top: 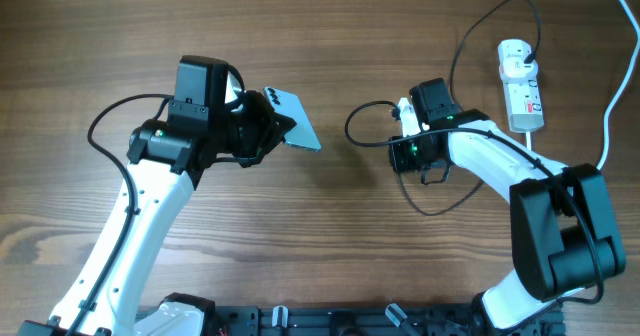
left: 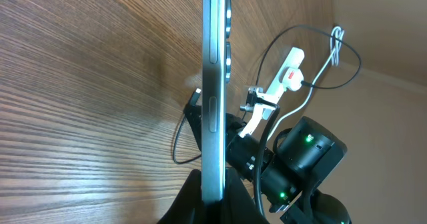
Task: Plug charger to phone and switch on socket
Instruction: 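Lift the cable plug with the right gripper, tip pointing up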
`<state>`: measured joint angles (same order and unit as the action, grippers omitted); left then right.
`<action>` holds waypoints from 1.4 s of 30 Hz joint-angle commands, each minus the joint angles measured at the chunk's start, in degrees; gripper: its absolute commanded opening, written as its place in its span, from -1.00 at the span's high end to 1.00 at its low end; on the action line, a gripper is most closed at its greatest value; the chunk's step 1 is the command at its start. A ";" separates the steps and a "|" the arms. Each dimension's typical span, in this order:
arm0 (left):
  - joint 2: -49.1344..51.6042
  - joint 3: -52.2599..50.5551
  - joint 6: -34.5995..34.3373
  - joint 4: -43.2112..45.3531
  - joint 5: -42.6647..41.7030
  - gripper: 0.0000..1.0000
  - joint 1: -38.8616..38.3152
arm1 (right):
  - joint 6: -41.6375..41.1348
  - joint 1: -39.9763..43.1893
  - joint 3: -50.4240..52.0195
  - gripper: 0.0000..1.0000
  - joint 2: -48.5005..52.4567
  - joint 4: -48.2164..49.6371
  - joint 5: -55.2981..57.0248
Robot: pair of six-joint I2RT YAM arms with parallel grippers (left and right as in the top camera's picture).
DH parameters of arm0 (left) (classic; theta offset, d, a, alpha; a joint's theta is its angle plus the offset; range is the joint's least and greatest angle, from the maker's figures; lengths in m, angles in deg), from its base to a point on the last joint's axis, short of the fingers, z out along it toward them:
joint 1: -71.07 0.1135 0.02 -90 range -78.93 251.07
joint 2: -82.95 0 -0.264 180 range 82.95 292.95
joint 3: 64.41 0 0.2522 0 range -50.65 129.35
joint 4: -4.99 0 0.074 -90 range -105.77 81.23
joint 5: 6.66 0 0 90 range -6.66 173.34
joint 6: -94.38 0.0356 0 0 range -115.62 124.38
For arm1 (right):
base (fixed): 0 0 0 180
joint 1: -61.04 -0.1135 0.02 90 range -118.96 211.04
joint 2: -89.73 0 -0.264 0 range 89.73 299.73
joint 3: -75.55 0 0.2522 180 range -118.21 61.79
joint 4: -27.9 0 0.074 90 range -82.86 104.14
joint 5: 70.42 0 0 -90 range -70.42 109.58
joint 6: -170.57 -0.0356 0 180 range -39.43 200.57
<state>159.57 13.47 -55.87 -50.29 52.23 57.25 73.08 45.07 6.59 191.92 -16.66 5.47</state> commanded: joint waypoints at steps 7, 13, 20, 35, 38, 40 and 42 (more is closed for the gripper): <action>-0.11 0.50 1.55 0.59 -0.50 0.92 -0.15 | -0.39 -0.26 0.37 0.75 -1.27 -1.40 0.13; -0.11 0.50 1.55 1.29 0.59 0.92 -0.15 | 0.63 -0.26 0.13 0.74 -1.27 0.33 1.22; -0.11 0.50 1.57 1.92 1.07 0.92 0.02 | 1.73 -1.01 -8.87 -0.03 -2.43 -8.90 5.84; -0.11 0.50 1.57 1.44 -6.97 0.92 10.62 | -7.67 -10.71 -0.33 0.76 -4.15 -1.62 23.12; -0.11 0.50 1.57 1.20 -6.99 0.92 10.58 | -7.69 -10.71 -0.17 0.81 -4.15 -1.14 22.58; -0.11 0.50 1.57 1.22 -6.99 0.92 10.58 | -7.72 -10.71 -0.17 0.79 -4.15 -0.70 20.11; -0.11 0.50 1.57 1.20 -6.99 0.92 10.58 | -7.69 -10.71 -0.15 0.78 -4.15 -0.74 19.65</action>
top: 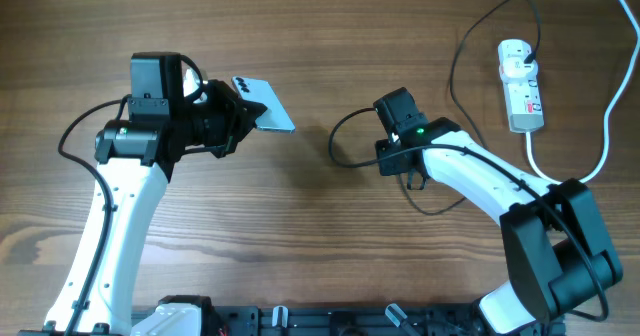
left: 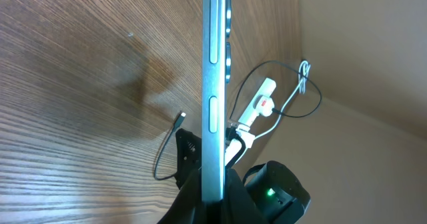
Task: Plug charger to phone and switch on socket
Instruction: 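Lift the cable plug with the right gripper, tip pointing up, then raise the phone with the left gripper and bring the plug toward it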
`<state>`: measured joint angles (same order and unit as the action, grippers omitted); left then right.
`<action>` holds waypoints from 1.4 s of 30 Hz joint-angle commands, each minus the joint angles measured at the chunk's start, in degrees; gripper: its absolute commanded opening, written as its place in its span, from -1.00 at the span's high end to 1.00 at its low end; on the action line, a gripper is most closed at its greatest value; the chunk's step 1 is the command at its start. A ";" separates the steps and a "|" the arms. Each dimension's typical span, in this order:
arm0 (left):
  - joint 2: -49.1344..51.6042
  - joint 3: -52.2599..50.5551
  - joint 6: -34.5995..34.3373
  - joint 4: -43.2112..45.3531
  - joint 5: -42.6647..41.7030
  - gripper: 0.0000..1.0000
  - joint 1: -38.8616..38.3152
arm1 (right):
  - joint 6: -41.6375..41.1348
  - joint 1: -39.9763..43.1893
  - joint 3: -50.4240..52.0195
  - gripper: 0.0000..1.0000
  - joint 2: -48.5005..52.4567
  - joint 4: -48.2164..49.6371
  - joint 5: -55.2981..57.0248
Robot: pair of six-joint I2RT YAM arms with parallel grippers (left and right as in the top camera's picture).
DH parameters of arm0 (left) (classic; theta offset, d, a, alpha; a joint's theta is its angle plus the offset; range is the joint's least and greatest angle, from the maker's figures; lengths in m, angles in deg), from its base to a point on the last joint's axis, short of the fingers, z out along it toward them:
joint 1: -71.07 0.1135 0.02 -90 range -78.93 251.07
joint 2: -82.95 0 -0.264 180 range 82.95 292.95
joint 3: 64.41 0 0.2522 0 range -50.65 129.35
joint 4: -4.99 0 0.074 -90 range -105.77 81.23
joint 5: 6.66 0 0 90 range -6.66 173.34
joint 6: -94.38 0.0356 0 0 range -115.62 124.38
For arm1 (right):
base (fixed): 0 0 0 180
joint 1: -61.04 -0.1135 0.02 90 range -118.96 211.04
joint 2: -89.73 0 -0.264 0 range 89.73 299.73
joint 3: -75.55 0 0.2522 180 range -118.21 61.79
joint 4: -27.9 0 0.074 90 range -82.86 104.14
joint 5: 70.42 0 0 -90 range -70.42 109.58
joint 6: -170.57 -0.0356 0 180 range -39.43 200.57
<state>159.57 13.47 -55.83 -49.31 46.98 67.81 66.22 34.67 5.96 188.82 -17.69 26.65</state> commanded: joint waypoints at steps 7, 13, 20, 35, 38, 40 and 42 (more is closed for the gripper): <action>-0.11 0.50 1.53 -0.04 -1.75 0.92 0.02 | -0.66 -0.31 1.99 0.68 -0.79 1.51 -1.46; -0.11 0.50 1.53 -0.46 -1.75 0.92 0.02 | -0.42 -0.31 1.99 0.74 -0.61 1.62 -1.55; -0.11 0.50 1.53 -0.70 -1.75 0.92 0.02 | -0.37 -0.31 1.99 0.70 -0.61 1.11 -1.53; -0.11 0.50 1.51 -0.83 -1.73 0.92 0.02 | 0.83 -0.31 1.99 0.70 0.85 1.66 -1.86; -0.11 0.50 1.51 -0.83 -1.73 0.92 0.02 | 0.87 -0.31 2.01 0.70 0.90 1.64 -3.02; -0.11 0.50 1.51 -0.83 -1.73 0.92 0.02 | 0.85 -0.31 2.14 0.70 0.90 1.62 -3.02; -0.11 0.50 1.53 -0.83 -1.73 0.92 0.02 | 0.83 -0.31 2.73 0.65 0.90 1.90 -2.54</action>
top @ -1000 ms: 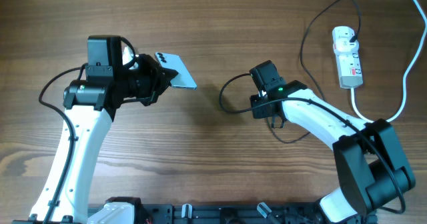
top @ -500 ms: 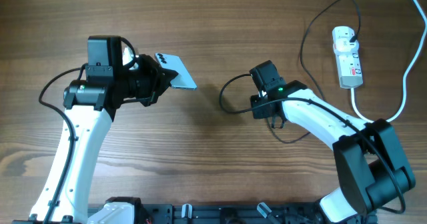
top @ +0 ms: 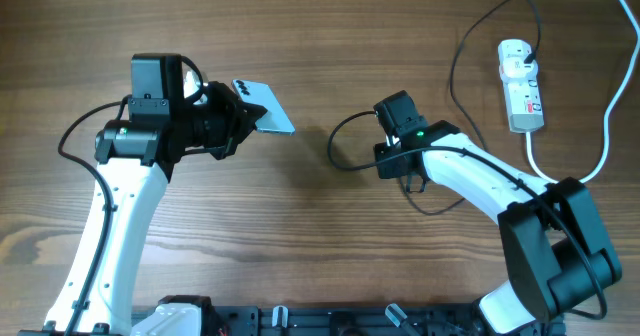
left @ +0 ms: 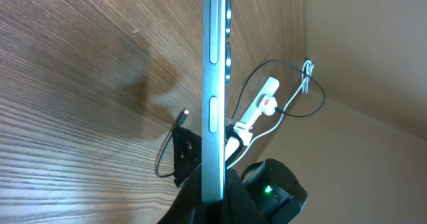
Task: Plug charger to phone and switch on socket
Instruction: 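Raise the phone with the left gripper and bring the plug toward it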
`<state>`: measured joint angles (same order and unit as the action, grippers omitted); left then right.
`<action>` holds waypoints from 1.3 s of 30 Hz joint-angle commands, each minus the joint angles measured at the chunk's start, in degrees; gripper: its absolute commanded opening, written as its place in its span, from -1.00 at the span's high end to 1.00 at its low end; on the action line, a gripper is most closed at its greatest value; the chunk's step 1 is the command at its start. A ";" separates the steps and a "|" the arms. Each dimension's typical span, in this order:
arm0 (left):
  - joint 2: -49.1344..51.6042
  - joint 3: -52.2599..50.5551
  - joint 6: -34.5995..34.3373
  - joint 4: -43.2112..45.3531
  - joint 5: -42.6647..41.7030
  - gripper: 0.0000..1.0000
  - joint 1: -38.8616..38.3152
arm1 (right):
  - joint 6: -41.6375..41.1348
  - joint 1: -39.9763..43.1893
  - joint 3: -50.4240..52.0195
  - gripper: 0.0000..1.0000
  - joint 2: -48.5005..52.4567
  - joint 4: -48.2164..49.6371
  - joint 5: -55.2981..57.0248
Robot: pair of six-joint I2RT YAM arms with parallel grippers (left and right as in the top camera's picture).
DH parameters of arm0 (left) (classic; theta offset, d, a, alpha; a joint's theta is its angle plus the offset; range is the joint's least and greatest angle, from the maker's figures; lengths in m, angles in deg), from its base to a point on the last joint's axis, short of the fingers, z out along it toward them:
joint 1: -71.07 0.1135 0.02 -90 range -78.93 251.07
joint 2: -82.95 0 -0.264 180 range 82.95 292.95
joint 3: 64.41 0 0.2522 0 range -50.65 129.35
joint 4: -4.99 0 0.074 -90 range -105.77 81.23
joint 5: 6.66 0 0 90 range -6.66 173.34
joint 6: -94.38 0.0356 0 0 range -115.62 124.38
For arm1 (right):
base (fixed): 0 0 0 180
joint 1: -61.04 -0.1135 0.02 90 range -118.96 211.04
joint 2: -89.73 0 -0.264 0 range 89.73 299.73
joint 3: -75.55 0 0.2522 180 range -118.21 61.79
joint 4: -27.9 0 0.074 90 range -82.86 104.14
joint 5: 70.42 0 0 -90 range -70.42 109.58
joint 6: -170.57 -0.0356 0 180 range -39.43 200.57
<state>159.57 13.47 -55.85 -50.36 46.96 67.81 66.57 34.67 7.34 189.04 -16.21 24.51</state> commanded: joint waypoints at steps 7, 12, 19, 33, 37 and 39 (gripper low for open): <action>-0.11 0.50 1.53 0.22 -1.70 0.92 0.02 | 1.97 -0.31 3.32 0.66 0.68 4.04 0.24; -0.11 0.50 1.53 0.22 -1.73 0.92 0.02 | 2.05 -0.31 3.32 0.64 0.68 4.20 2.84; -0.11 0.50 1.53 0.22 -1.70 0.92 0.02 | 2.03 -0.31 3.32 0.73 0.68 5.27 2.80; -0.11 0.50 1.55 0.24 -1.70 0.92 0.02 | 1.99 -0.28 3.30 0.91 0.66 5.31 2.58; -0.11 0.50 1.64 3.34 -3.04 0.92 0.02 | 4.68 -0.15 -0.31 0.91 -2.73 1.44 -2.99; -0.11 0.50 3.26 7.15 -6.54 0.92 0.02 | 5.88 0.61 -3.21 0.91 -7.04 -1.99 -11.63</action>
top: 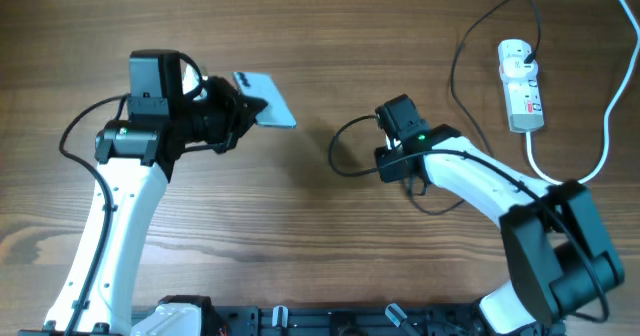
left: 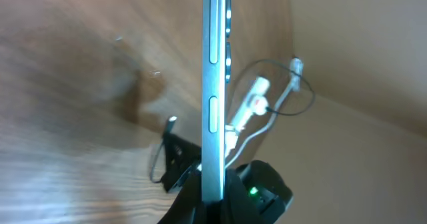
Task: Plug charger to phone and switch on socket
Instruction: 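Raise the phone with the left gripper and bring the plug toward it, then push the USB-C plug with the right gripper into the phone's bottom port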
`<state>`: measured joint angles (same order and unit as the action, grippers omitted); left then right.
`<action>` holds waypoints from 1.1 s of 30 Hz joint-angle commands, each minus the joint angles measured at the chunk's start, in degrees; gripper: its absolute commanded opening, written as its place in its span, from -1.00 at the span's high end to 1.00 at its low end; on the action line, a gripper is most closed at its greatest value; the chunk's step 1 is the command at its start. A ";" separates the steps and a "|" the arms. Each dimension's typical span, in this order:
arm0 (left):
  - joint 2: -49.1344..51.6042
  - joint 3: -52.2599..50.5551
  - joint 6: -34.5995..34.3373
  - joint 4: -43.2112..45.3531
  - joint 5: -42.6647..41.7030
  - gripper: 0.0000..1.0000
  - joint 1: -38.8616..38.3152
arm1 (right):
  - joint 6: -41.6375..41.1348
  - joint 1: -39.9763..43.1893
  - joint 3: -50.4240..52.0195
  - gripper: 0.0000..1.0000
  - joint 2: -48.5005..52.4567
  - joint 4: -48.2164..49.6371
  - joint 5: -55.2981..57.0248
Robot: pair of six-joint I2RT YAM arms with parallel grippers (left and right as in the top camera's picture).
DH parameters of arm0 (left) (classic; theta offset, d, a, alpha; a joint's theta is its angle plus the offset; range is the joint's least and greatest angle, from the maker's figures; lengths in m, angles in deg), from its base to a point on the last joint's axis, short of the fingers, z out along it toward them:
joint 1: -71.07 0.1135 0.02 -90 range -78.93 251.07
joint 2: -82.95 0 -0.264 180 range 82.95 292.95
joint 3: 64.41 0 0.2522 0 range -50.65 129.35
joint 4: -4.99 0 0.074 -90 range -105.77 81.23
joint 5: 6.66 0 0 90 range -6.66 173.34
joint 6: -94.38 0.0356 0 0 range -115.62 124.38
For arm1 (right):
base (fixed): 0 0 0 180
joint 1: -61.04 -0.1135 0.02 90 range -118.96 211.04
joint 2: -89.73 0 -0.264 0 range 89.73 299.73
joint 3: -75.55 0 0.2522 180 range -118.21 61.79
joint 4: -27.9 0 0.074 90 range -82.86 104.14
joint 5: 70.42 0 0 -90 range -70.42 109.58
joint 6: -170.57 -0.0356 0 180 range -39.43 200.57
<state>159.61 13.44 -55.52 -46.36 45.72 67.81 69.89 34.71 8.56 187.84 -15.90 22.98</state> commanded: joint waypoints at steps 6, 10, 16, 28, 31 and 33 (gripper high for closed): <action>-0.15 0.52 4.24 9.42 -13.20 0.92 0.70 | 2.99 6.38 -5.77 0.91 -22.40 -4.17 -47.23; -0.15 0.52 4.00 17.03 -19.52 0.92 1.05 | 2.71 6.69 -5.77 0.91 -25.11 -4.11 -69.22; -0.15 0.52 4.02 29.27 -23.89 0.92 0.28 | -2.58 6.69 -5.77 0.91 -25.09 1.16 -78.25; -0.22 0.52 -1.01 32.87 0.59 0.92 -11.96 | -16.28 0.94 -5.75 0.91 -25.09 12.13 -54.05; -0.22 0.52 -0.98 31.69 5.07 0.92 -12.07 | -18.32 0.79 -5.75 0.91 -25.09 13.79 -49.16; -0.20 0.52 -0.94 29.11 8.50 0.92 -12.07 | -19.80 0.79 -5.75 0.91 -25.09 14.60 -46.56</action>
<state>159.90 13.36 -56.35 -16.09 48.54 55.85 52.75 35.74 3.99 163.36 -2.26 -29.00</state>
